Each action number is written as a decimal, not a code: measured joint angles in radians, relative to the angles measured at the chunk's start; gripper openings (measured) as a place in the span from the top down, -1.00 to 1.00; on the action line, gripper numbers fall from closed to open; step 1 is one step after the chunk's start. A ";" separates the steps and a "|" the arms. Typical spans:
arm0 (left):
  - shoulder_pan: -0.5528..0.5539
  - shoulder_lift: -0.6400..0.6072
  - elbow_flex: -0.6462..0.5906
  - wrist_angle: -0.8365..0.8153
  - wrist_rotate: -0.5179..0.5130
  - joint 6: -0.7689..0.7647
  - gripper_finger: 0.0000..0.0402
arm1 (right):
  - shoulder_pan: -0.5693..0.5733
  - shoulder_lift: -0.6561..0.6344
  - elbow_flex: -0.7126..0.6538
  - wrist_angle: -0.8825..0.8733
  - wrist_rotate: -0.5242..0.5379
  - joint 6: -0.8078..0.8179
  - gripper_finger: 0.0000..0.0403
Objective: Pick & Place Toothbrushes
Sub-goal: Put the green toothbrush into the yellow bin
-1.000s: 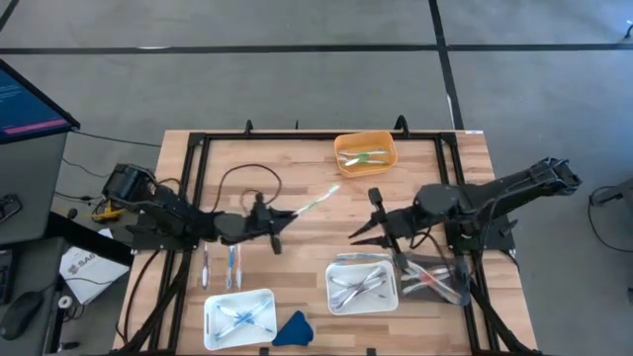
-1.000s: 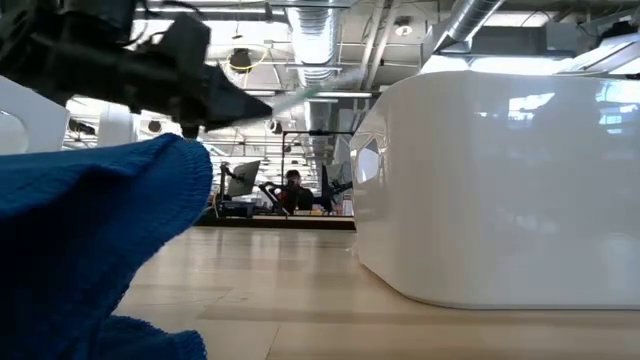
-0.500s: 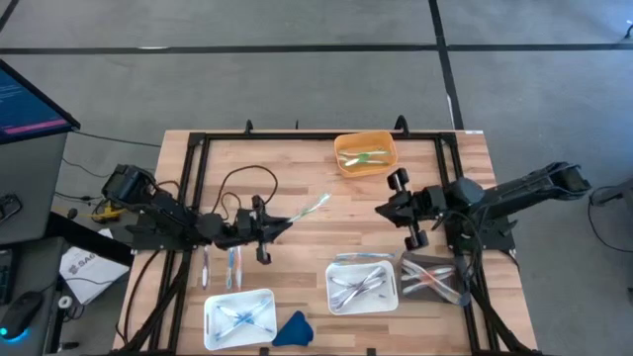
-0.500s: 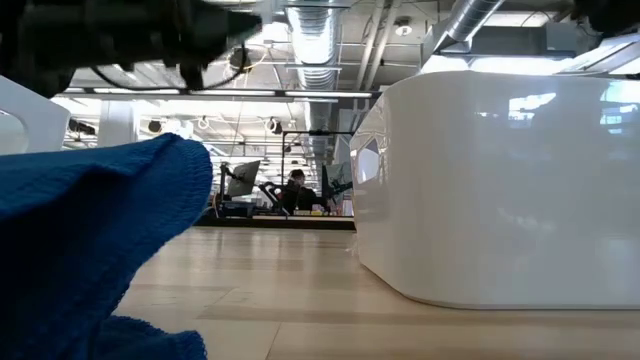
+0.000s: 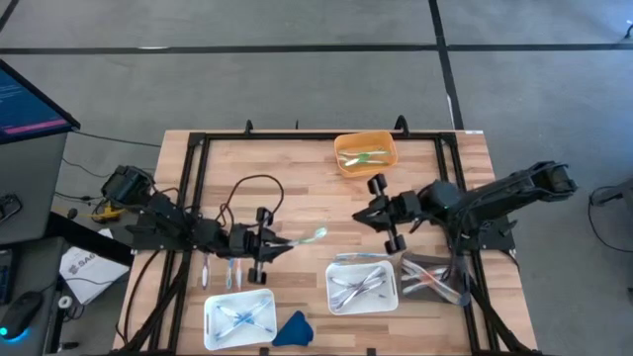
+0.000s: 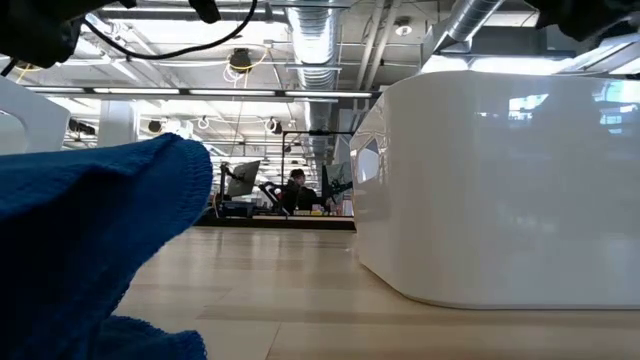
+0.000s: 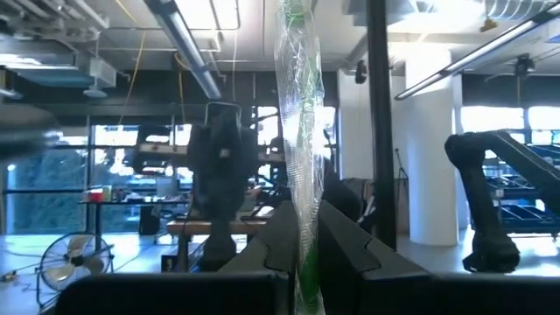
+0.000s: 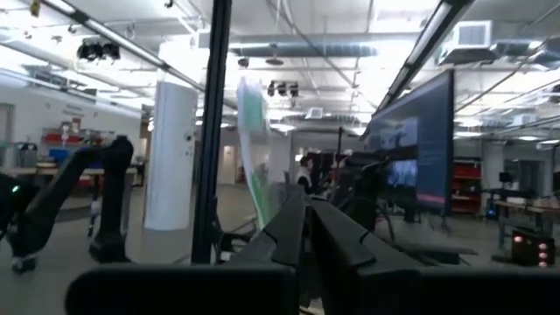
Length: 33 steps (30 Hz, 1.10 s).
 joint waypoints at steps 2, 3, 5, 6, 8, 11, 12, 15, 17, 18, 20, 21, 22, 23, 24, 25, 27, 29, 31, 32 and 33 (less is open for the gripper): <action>-0.003 0.000 0.002 0.000 0.000 0.004 0.92 | 0.003 0.048 0.031 0.001 -0.019 0.000 0.90; -0.003 0.000 0.002 0.000 0.000 0.004 0.92 | 0.007 0.072 0.046 0.000 -0.022 0.000 0.87; -0.003 0.000 0.002 0.000 0.000 0.004 0.92 | 0.013 0.124 0.080 -0.002 -0.023 0.000 0.80; -0.002 0.000 0.002 -0.001 -0.001 0.004 0.92 | 0.016 0.146 0.096 -0.007 -0.023 0.001 0.76; -0.002 0.000 0.002 -0.001 -0.001 0.004 0.92 | 0.021 0.185 0.127 -0.028 -0.021 0.022 0.66; -0.003 0.000 0.002 -0.001 -0.001 0.002 0.92 | 0.020 0.219 0.163 -0.065 -0.019 0.034 0.50; -0.003 0.000 0.002 -0.001 -0.001 0.002 0.92 | 0.019 0.222 0.171 -0.079 -0.019 0.034 0.44; -0.002 0.000 0.002 -0.007 -0.001 0.001 0.92 | 0.019 0.222 0.186 -0.106 -0.018 0.034 0.25; -0.002 0.000 0.002 -0.010 -0.001 0.001 0.92 | 0.022 0.222 0.191 -0.110 -0.018 0.033 0.12; -0.002 0.000 0.002 -0.010 -0.001 0.001 0.92 | 0.027 0.222 0.191 -0.111 -0.018 0.027 0.06; -0.001 0.000 0.002 -0.014 -0.002 0.001 0.92 | 0.031 0.222 0.191 -0.113 -0.018 0.018 -0.05; 0.002 0.000 0.002 -0.019 -0.004 0.001 0.92 | 0.034 0.222 0.191 -0.111 -0.018 0.018 -0.10; 0.005 0.000 0.002 -0.029 -0.006 -0.001 0.92 | 0.034 0.222 0.191 -0.110 -0.018 0.018 -0.14; 0.010 0.000 0.002 -0.038 -0.007 -0.003 0.92 | 0.034 0.222 0.191 -0.109 -0.018 0.018 -0.17; 0.015 0.002 0.002 -0.047 -0.007 -0.009 0.92 | 0.034 0.222 0.191 -0.109 -0.017 0.018 -0.19; 0.022 0.007 0.002 -0.048 -0.007 -0.022 0.92 | 0.034 0.222 0.191 -0.109 -0.016 0.018 -0.20; 0.035 0.022 0.002 -0.052 -0.007 -0.032 0.92 | 0.033 0.222 0.191 -0.109 -0.015 0.018 -0.21; 0.052 0.039 0.004 -0.049 -0.008 -0.045 0.92 | 0.033 0.222 0.191 -0.109 -0.015 0.018 -0.21; 0.073 0.055 0.022 -0.049 -0.006 -0.055 0.92 | 0.033 0.222 0.191 -0.109 -0.007 0.017 -0.21; 0.082 0.064 0.035 -0.039 -0.006 -0.056 0.92 | 0.032 0.222 0.191 -0.109 0.004 0.015 -0.21; 0.088 0.075 0.051 -0.029 -0.002 -0.054 0.92 | 0.032 0.222 0.191 -0.110 0.011 0.015 -0.21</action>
